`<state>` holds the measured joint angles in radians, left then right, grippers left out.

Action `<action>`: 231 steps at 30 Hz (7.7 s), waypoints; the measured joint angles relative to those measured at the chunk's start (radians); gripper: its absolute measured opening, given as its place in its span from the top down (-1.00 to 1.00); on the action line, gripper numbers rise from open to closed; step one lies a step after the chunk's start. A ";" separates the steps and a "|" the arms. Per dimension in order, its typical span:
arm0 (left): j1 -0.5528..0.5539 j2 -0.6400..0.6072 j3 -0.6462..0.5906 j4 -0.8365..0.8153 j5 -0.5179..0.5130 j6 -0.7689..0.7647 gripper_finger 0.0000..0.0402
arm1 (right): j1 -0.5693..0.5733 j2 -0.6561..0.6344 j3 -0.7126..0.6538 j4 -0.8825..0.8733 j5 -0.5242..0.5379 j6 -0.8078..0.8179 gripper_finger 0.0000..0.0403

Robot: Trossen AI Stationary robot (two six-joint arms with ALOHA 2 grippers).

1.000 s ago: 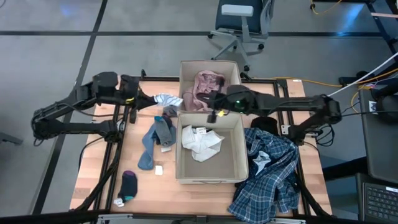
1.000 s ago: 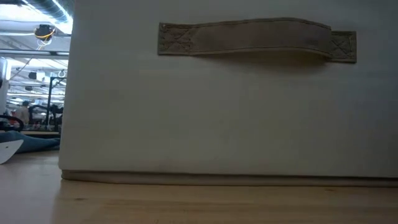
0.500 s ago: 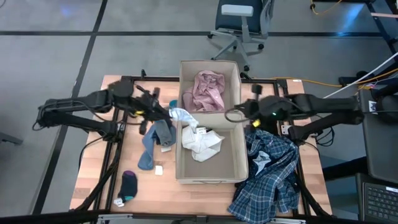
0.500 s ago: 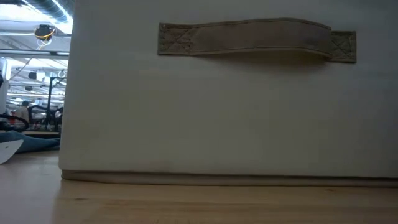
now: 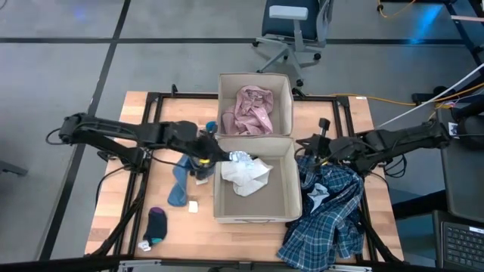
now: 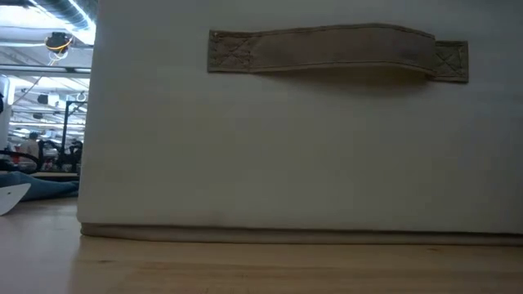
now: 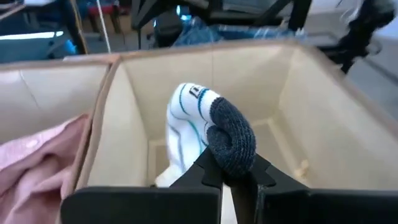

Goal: Sort clothes
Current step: Put the white patterned sock into the bottom laundry organizer, then put the gray sock into the top laundry organizer

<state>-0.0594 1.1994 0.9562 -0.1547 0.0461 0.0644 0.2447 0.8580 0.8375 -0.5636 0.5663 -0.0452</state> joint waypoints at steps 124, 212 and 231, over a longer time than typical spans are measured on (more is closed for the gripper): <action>0.316 -0.233 -0.107 0.425 -0.478 0.234 0.94 | -0.003 -0.006 -0.186 0.219 0.026 -0.005 0.96; 0.547 0.194 -0.280 -0.240 -0.153 -0.266 0.07 | -0.003 -0.006 -0.186 0.259 0.025 0.014 0.96; 0.501 0.207 -0.280 -0.212 -0.299 -0.188 0.94 | -0.003 -0.006 -0.186 0.256 0.025 0.014 0.96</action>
<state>0.4419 1.4059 0.6758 -0.3664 -0.2532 -0.1234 0.2417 0.8524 0.6510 -0.3077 0.5911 -0.0315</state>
